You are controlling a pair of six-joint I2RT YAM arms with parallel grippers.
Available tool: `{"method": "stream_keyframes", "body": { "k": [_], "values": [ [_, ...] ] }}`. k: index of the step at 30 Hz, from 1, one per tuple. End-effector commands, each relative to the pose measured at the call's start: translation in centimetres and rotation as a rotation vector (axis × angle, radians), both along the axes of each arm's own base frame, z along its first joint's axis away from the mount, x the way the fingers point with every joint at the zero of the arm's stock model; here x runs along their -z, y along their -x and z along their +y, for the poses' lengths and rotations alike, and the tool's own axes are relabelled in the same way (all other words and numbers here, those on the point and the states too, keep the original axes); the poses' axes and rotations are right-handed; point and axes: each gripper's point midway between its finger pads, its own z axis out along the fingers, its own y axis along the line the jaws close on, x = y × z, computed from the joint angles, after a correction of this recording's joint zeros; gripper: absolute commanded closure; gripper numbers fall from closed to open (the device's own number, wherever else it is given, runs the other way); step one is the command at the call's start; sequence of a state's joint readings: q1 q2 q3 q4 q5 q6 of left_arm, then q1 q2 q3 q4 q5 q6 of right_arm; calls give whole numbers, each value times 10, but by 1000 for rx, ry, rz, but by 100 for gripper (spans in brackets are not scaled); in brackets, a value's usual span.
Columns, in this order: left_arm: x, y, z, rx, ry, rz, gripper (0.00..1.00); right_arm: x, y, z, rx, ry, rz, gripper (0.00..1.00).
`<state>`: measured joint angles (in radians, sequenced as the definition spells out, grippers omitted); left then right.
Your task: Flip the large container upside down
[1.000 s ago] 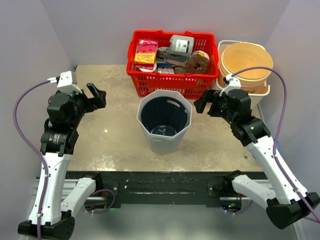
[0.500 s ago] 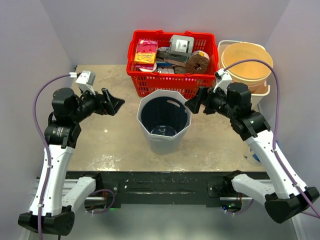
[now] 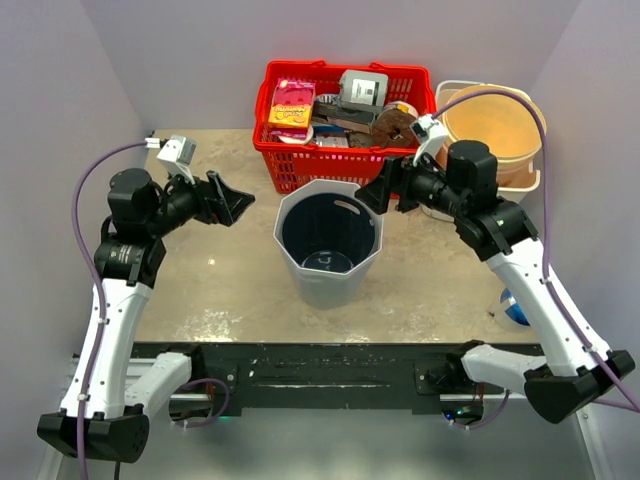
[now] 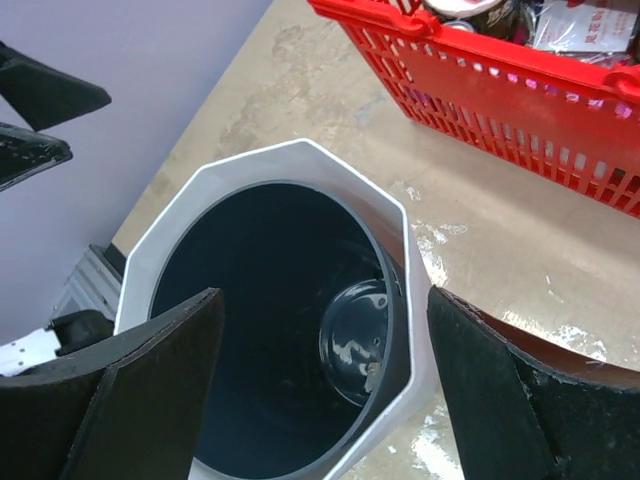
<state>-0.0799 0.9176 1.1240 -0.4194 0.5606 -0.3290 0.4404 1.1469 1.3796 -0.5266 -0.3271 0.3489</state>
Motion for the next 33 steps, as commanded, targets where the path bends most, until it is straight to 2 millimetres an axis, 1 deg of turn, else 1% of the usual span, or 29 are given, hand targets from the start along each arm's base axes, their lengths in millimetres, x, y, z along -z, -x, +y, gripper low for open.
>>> {"method": "stream_keyframes", "body": {
  "k": [1, 2, 3, 4, 5, 7, 8, 10, 11, 13, 15, 16, 20, 21, 25, 30, 32, 33],
  "values": [
    [-12, -2, -3, 21, -13, -36, 8, -10, -1, 5, -10, 43, -32, 15],
    [-11, -2, -2, 19, -19, -35, 9, -11, 0, 6, -13, 60, -33, 15],
    [-9, -3, -2, 7, -28, -30, 10, -5, -5, 7, -3, 80, -20, 15],
    [-6, -4, -2, 2, -36, -20, 10, -6, -5, 9, -2, 88, -18, 15],
    [-3, -5, -2, -2, -46, -15, 10, -7, -2, 13, -13, 102, -18, 16],
    [3, -7, -3, -14, -66, 4, 10, -2, -7, 17, 4, 133, -10, 16],
    [6, -8, -3, -17, -81, 7, 10, -2, -4, 21, -7, 148, -9, 16],
    [10, -9, -5, -26, -107, 22, 9, 4, -10, 22, 22, 178, 1, 16],
    [11, -9, -6, -23, -114, 25, 9, 5, -8, 23, 21, 191, 3, 16],
    [8, -7, -13, 0, -105, 18, 9, 11, -12, 23, 37, 216, 10, 16],
    [5, -4, -23, 33, -88, 12, 9, 15, -12, 24, 38, 242, 16, 16],
    [3, -3, -26, 46, -82, 4, 9, 19, -13, 25, 39, 255, 23, 16],
    [-1, 1, -35, 83, -60, -10, 9, 24, -15, 24, 44, 304, 24, 18],
    [2, 2, -37, 91, -57, -1, 9, 25, -15, 24, 43, 311, 25, 18],
    [4, 3, -44, 113, -45, 0, 10, 33, -17, 23, 54, 353, 40, 23],
    [7, 5, -51, 133, -49, 9, 10, 43, -19, 22, 61, 391, 55, 27],
    [9, 5, -52, 133, -51, 13, 10, 41, -20, 20, 77, 398, 44, 28],
    [9, 4, -52, 128, -53, 14, 10, 36, -19, 19, 81, 389, 28, 28]
  ]
}}
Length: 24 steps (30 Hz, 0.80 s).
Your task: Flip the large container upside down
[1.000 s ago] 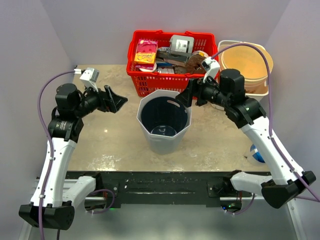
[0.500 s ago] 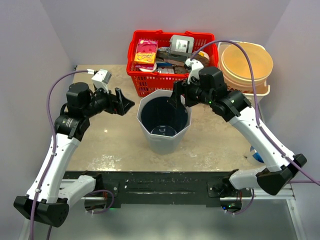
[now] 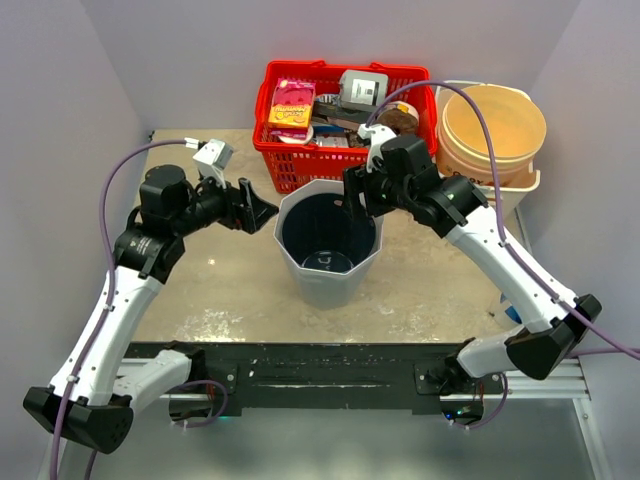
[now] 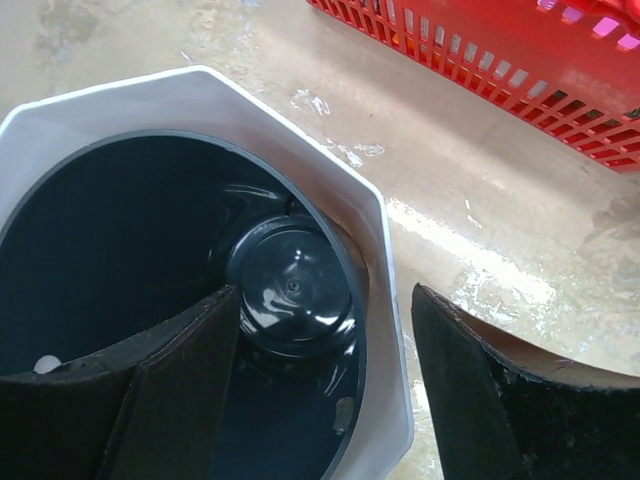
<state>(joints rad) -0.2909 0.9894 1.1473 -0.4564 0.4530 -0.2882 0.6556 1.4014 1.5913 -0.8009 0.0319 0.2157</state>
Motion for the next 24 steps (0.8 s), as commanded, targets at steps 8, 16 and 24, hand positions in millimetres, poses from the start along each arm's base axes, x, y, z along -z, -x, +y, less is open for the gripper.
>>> {"method": "stream_keyframes", "body": {
  "k": [8, 16, 24],
  "values": [
    [-11, -4, -7, 5, 26, -34, 10, -56, 3, 1, -29, -84, -151, 26],
    [-3, -8, -4, -37, 17, -5, 10, -45, 15, 12, -86, -103, -111, 29],
    [0, -11, -9, -25, 28, 10, 10, -19, 12, 4, -41, -28, -67, 33]
  ]
}}
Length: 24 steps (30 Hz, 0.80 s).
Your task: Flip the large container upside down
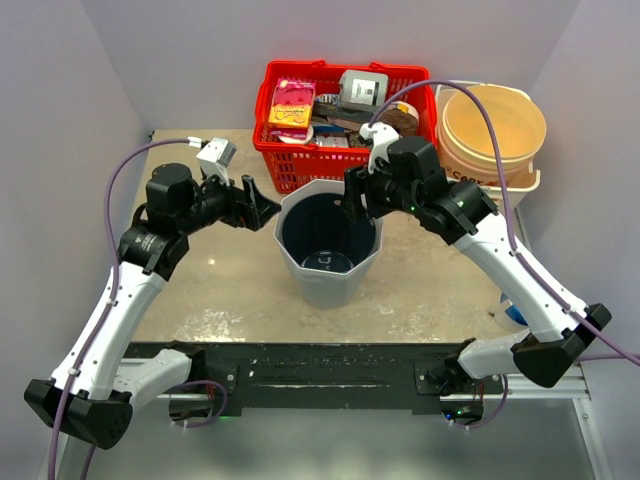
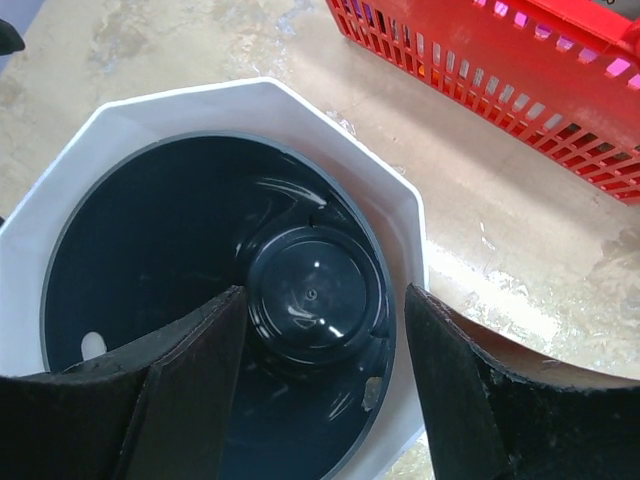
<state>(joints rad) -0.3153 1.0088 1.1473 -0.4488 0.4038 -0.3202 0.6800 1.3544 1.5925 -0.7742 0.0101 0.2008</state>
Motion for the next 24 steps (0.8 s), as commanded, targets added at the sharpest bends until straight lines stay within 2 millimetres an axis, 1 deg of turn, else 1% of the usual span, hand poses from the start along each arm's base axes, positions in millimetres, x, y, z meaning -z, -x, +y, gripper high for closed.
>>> {"method": "stream_keyframes", "body": {
  "k": [1, 10, 13, 18, 22, 23, 24],
  "values": [
    [-4, -6, -6, 8, 23, -18, 10, 4, 0, -3, 9, 17, -8, 33],
    [6, -6, -15, 36, 15, 15, 11, 31, -2, -6, 18, 93, 40, 39],
    [11, -6, -17, 41, 11, 27, 12, 37, -4, -6, 21, 124, 44, 40],
    [18, -8, -20, 45, 3, 47, 14, 47, -8, -2, 9, 159, 58, 42],
    [25, -10, -24, 59, -9, 68, 19, 53, -12, -5, 22, 187, 58, 50],
    [27, -10, -25, 63, -10, 74, 20, 53, -12, -5, 20, 190, 60, 58],
    [28, -10, -27, 73, -10, 77, 22, 55, -12, -4, 17, 195, 61, 59]
  ]
}}
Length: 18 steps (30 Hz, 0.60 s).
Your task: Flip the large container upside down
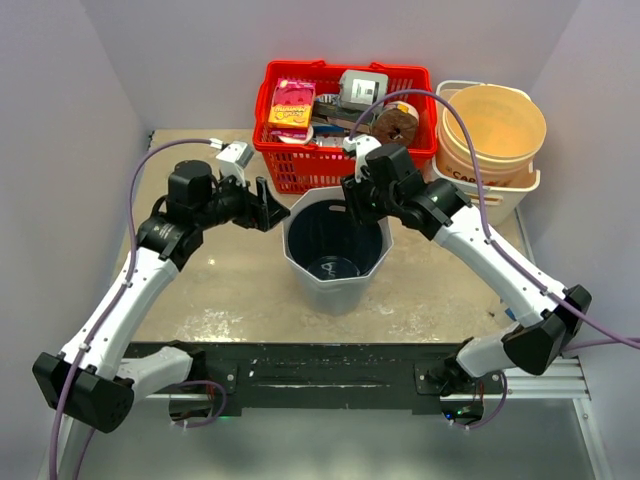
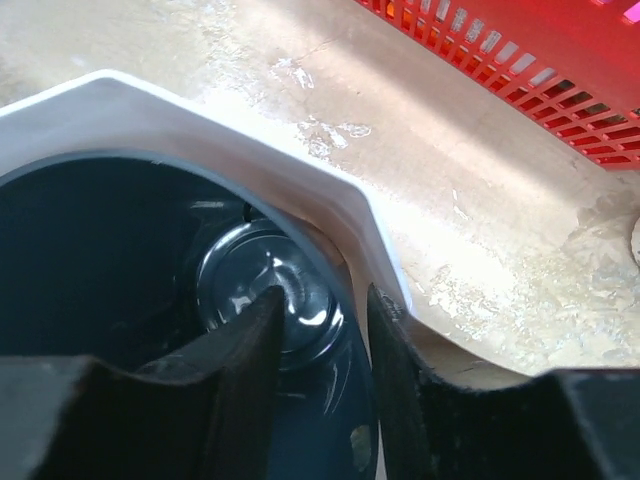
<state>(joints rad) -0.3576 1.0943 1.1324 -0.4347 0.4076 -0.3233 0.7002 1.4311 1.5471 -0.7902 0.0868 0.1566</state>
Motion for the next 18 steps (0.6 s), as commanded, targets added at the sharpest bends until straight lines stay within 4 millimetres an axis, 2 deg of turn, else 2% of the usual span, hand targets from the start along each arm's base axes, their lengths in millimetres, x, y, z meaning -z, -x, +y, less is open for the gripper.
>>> {"method": "stream_keyframes", "body": {
  "k": [1, 7, 10, 11, 12, 14, 15, 17, 18],
  "values": [
    [-2, -1, -10, 34, 19, -5, 22, 6, -1, -3, -1, 45, 6, 59],
    [-9, -1, -22, 80, 41, -24, 23, 15, 2, 2, -20, 58, 31, 61],
    [-6, -4, -27, 90, 38, -22, 29, 18, 3, 5, -24, 60, 37, 65],
    [-3, -8, -28, 82, 28, -13, 32, 19, 3, 6, -24, 59, 37, 66],
    [-1, -9, -28, 79, 22, -10, 41, 19, 4, 7, -29, 56, 39, 67],
    [0, -13, -29, 75, 17, -19, 48, 20, 4, 10, -29, 52, 38, 71],
    [-1, -14, -30, 77, 16, -25, 58, 20, 4, 12, -29, 52, 38, 73],
    [-2, -19, -32, 77, 14, -35, 66, 21, 3, 14, -22, 46, 37, 78],
    [-3, -20, -32, 75, 12, -41, 74, 22, 2, 14, -16, 49, 36, 80]
  ]
}}
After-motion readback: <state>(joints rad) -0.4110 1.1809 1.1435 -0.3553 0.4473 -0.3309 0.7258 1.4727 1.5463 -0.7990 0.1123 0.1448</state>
